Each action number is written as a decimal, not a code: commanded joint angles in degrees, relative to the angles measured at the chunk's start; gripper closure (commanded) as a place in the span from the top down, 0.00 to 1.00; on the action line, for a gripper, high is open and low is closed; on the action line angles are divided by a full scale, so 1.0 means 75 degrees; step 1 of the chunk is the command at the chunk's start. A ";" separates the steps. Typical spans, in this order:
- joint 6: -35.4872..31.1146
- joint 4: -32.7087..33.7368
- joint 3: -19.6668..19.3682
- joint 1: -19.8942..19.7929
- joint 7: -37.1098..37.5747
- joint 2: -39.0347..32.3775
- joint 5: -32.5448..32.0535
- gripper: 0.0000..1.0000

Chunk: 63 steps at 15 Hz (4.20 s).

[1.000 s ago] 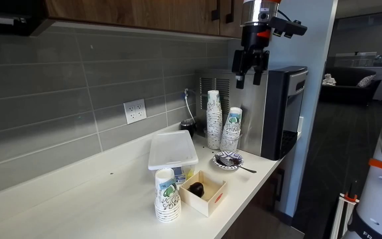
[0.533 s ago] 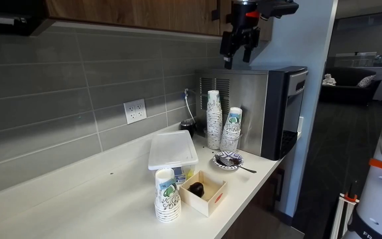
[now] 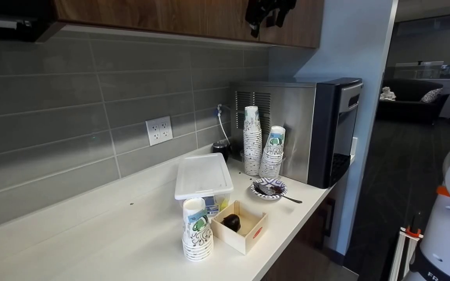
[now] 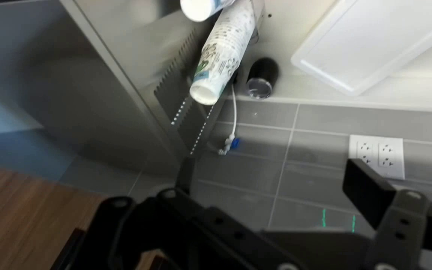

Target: Open and close the top left cabinet door

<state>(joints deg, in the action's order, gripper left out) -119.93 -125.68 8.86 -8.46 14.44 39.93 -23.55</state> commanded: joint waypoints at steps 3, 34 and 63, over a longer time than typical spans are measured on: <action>-0.0876 0.0794 0.0128 -0.0564 0.0417 -0.0473 -0.1089 1.00; -0.2565 0.2006 -0.0441 -0.1126 0.5803 -0.1949 -0.5564 1.00; 0.5066 0.0588 0.0593 0.0805 0.6267 0.1092 -0.3919 1.00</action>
<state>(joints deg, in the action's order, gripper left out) -88.61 -118.48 11.85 -4.07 60.79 44.09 -54.82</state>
